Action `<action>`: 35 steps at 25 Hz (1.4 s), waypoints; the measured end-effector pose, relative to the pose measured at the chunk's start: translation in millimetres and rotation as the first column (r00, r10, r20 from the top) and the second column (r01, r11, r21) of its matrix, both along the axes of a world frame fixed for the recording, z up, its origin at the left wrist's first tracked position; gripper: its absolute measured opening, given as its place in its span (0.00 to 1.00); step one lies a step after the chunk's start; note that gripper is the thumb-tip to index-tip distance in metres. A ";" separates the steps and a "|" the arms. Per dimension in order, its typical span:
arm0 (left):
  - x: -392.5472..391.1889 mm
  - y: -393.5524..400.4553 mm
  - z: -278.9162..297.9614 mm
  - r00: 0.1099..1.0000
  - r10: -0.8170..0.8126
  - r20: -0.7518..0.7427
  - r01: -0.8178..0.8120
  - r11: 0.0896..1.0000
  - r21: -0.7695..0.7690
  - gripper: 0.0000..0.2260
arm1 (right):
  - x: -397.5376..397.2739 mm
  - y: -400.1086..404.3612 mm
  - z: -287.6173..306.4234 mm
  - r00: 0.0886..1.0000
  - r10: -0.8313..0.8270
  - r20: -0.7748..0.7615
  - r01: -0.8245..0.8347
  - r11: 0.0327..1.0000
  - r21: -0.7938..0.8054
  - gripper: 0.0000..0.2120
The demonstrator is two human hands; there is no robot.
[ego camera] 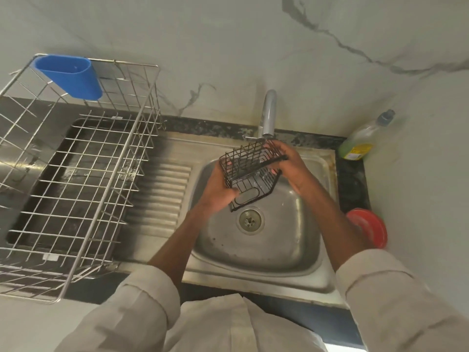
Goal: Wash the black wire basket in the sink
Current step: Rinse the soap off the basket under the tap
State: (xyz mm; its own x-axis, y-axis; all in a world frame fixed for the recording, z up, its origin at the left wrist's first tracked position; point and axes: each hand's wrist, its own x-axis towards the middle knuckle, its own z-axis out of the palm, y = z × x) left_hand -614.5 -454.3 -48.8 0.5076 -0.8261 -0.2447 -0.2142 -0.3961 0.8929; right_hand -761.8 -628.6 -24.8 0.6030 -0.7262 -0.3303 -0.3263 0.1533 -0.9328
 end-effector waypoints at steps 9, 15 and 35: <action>4.9 -51.6 -0.9 0.974 -0.082 -0.209 0.088 0.996 0.020 0.24 | -67.4 8.8 30.3 0.964 0.212 -0.160 -0.211 0.977 0.024 0.45; -1.2 -101.2 7.7 0.971 -0.108 -0.212 0.111 0.994 0.002 0.08 | -69.3 24.5 36.1 0.953 -0.034 -0.300 -0.034 0.975 -0.218 0.36; -28.3 -68.4 -43.8 0.690 0.244 -0.682 0.043 0.926 0.375 0.23 | -110.9 73.5 25.4 0.956 -0.226 -0.187 0.160 0.937 -0.312 0.39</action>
State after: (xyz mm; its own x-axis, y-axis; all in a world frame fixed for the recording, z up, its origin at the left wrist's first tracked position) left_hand -642.8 -522.7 -92.5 0.1377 -0.5709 -0.8094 0.4805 -0.6761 0.5586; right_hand -872.7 -555.1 0.6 0.3791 -0.9048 -0.1942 -0.5162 -0.0326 -0.8558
